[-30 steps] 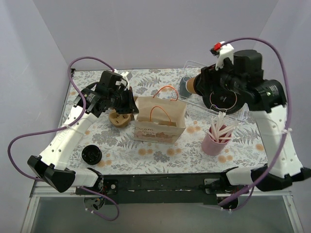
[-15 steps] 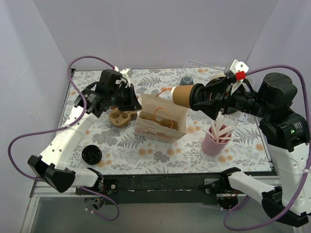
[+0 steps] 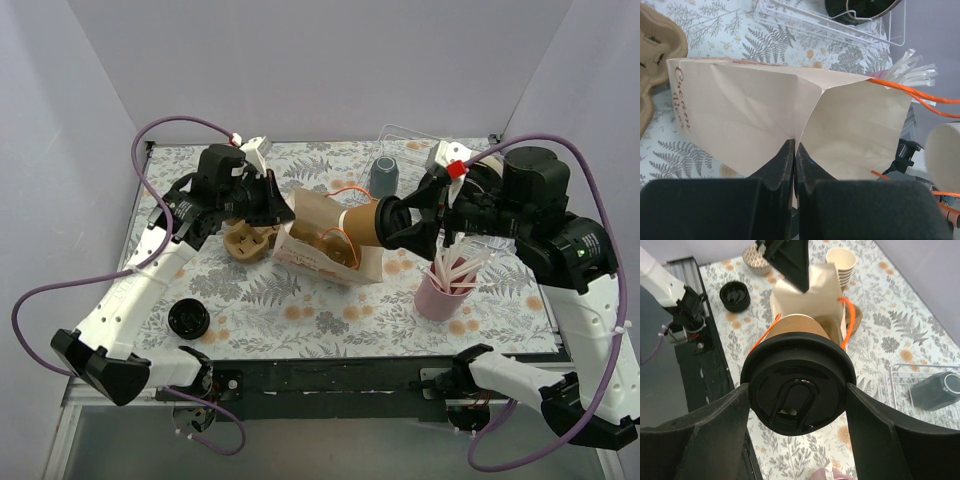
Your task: Pack the takeout coffee
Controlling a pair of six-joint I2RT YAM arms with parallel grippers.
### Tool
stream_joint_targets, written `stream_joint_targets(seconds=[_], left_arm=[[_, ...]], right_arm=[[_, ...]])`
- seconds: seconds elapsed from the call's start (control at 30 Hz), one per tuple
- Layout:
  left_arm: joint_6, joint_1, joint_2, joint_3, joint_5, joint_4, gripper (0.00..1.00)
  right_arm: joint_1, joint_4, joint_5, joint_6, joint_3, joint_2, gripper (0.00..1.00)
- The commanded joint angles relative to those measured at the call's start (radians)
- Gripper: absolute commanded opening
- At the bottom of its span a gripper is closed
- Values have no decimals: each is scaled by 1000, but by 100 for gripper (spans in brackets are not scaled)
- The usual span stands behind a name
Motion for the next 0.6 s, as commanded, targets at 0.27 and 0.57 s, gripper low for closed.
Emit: stream_joint_targets(seconds=[0.27,0.57], left_arm=[[96,-6,-174,-209,69,329,0],[172,-13,-253,-339,166,468,0]], right_arm=[[309,-17,535,-79,46,154,49],[427,52,841,-211,-23,197,49]])
